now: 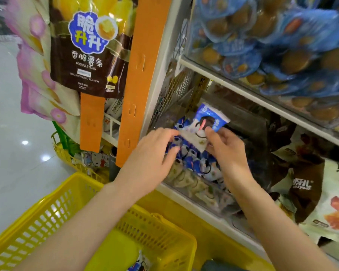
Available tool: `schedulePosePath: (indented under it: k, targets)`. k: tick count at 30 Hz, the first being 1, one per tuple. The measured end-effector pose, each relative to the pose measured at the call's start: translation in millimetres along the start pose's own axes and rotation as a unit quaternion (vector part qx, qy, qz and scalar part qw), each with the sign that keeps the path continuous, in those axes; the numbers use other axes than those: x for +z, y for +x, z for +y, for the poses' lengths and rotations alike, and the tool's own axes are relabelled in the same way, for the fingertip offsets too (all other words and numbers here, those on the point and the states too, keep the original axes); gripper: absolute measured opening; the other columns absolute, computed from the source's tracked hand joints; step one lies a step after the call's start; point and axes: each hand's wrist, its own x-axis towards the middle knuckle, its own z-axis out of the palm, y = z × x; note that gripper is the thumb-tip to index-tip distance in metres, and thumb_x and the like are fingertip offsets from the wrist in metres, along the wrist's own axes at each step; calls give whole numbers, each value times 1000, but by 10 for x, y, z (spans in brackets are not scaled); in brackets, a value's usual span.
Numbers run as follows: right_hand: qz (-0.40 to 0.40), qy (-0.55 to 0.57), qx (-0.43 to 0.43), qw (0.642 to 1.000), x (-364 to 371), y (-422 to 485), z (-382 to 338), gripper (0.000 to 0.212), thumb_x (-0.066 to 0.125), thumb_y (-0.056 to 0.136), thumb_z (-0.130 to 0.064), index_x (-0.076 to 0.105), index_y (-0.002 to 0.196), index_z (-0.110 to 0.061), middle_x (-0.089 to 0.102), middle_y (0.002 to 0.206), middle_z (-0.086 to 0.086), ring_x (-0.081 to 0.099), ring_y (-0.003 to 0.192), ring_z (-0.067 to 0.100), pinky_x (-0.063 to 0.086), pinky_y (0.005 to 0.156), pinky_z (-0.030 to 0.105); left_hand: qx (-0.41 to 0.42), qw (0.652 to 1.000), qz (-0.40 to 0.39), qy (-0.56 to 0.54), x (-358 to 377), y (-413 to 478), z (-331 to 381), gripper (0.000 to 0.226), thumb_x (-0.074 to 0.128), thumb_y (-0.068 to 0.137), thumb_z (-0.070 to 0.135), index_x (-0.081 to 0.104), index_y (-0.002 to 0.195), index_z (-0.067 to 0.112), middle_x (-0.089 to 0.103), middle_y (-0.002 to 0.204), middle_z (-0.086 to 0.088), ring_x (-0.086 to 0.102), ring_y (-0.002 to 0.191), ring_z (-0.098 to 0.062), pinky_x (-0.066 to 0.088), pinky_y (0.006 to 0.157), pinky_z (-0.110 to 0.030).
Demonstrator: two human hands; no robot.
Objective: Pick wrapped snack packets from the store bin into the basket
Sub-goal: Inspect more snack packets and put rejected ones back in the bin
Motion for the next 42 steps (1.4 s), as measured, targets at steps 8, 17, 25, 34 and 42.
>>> schedulePosePath:
  k: [8,17,25,34,42]
  targets:
    - [107,-188,38,976,334,1312,233,35,54,92,-31,61,107,0,64,110,14,60,100,27,45,82,29,121,977,-85,151,131,47,-291,50,18,96,36,65,93,18,65,86,4,58,81,-15,41,85,-29]
    - [48,-329,19,943,474,1651,486,27,58,90,-26,63,103,-2,65,110,17,60,102,28,37,77,26,179,973,-32,140,237,66,-439,36,33,95,32,66,86,20,64,79,7,57,73,-13,46,77,-28]
    - [-67,-416,26,907,438,1735,443,30,58,89,-33,62,81,-5,59,77,9,56,73,21,42,65,30,203,968,-12,144,239,79,-456,36,32,94,32,65,86,22,64,79,8,57,72,-11,46,75,-26]
    - [-13,-378,-54,924,113,1758,562,33,41,98,-25,64,96,-2,60,92,12,52,79,17,36,69,26,204,970,-3,131,235,64,-427,38,30,94,31,66,84,22,64,78,7,58,71,-11,49,76,-26]
    - [-24,-472,-39,880,-30,1797,696,26,48,96,-20,64,107,-3,64,108,18,58,97,29,39,78,29,204,970,-8,134,228,64,-421,39,29,93,31,66,84,23,63,78,8,58,71,-10,48,76,-26]
